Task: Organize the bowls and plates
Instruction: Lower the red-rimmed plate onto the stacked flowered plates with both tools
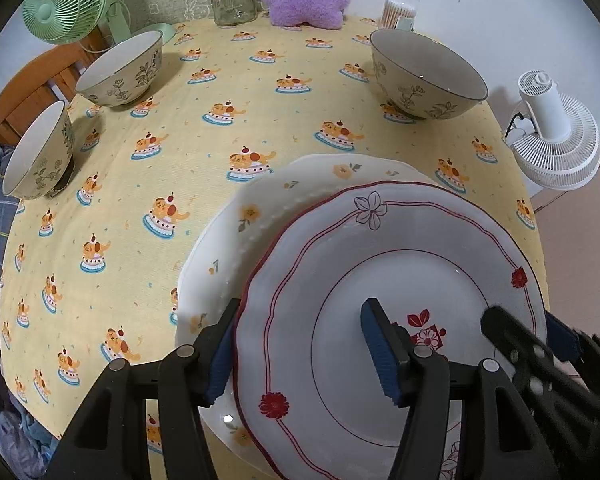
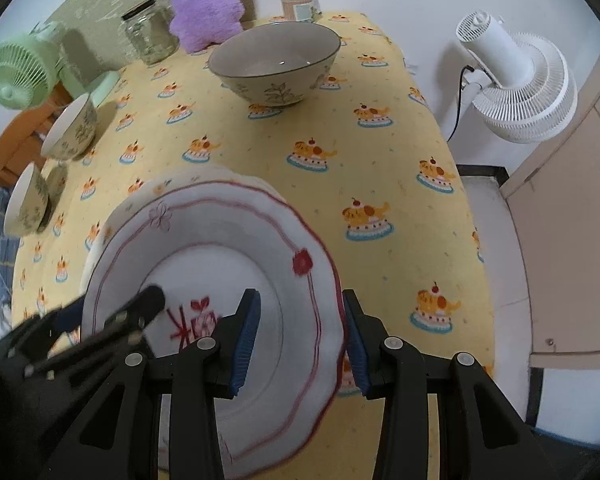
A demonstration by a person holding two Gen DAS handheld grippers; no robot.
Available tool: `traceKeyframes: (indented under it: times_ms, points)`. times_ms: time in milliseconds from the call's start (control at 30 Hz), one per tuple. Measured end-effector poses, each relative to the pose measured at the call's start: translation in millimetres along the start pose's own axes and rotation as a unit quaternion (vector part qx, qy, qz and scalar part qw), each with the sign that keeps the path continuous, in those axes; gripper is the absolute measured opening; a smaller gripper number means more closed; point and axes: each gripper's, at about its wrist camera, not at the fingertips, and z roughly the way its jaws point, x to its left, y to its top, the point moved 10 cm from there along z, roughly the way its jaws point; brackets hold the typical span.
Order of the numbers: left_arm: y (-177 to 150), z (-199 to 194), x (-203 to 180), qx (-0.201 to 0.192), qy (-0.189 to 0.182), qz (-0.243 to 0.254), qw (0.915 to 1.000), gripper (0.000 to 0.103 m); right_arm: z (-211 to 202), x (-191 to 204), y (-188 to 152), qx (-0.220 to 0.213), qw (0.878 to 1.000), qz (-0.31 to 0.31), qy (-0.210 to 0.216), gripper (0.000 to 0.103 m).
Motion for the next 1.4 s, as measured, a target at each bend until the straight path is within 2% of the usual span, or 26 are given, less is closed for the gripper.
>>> traceKeyframes:
  times_ms: [67, 567, 733, 867, 933, 1000, 1400]
  points:
    - [0, 0, 0, 0.001, 0.0, -0.001, 1.0, 0.061, 0, -4, -1, -0.005, 1.0, -0.008, -0.019, 0.031]
    - [-6, 1, 4, 0.053, 0.016, -0.004, 0.9985, 0.062, 3, -4, 1, 0.003, 1.0, -0.019, -0.012, 0.031]
    - [-8, 0, 1, 0.046, 0.049, 0.023, 0.9975, 0.062, 5, -4, 3, 0.003, 1.0, -0.019, -0.003, 0.03]
    - [-7, 0, 3, 0.042, 0.056, 0.024, 0.9973, 0.063, 6, -3, 3, 0.003, 1.0, -0.015, -0.005, 0.03]
    - [-8, 0, 4, 0.041, 0.075, 0.033, 0.9958, 0.062, 7, 1, 2, 0.005, 1.0, -0.019, -0.003, 0.029]
    - [-10, 1, 5, 0.039, 0.085, 0.041, 0.9948, 0.063, 3, 9, 5, -0.011, 0.999, -0.038, -0.013, 0.028]
    - [-2, -2, 23, 0.012, 0.083, 0.009, 0.9964, 0.064, 15, 23, 21, -0.016, 0.999, -0.043, 0.001, 0.03]
